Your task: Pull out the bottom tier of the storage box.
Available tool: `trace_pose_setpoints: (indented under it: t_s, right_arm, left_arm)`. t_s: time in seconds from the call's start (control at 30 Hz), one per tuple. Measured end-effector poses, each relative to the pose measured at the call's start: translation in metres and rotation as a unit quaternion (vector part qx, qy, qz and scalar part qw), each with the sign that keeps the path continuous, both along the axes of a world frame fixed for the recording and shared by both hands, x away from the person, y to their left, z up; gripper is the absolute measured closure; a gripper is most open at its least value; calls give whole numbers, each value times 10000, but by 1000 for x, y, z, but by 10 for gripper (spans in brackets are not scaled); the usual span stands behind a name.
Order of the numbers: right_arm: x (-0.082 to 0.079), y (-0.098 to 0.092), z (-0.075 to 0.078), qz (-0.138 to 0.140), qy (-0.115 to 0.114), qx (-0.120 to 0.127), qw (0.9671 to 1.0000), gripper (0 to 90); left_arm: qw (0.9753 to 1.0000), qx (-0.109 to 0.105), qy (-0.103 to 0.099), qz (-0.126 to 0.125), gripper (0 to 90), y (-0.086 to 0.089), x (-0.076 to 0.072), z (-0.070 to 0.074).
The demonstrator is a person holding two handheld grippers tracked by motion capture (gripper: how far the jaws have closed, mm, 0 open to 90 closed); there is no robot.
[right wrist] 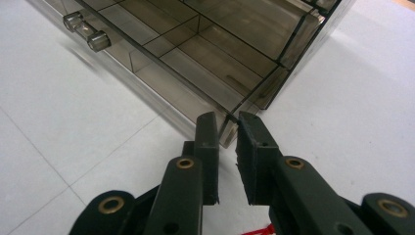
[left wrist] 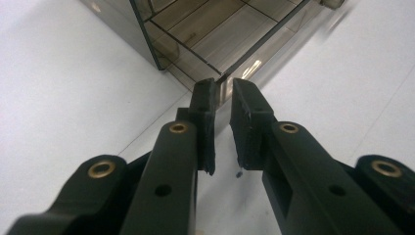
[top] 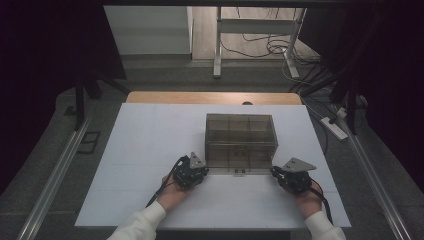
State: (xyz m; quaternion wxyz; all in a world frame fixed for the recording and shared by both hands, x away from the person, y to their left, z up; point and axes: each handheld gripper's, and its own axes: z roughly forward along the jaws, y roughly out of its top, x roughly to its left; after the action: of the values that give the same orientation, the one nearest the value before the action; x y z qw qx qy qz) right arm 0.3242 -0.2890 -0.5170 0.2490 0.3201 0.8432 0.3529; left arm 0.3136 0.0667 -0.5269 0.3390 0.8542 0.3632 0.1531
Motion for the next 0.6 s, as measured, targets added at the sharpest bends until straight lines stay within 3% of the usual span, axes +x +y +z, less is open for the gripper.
trace_pose_setpoints:
  t_s: [0.6]
  right_arm:
    - [-4, 1, 1, 15, 55, -21, 10000, 784]
  left_arm:
    - [10000, 25, 0, -42, 796, 1, -3, 0]
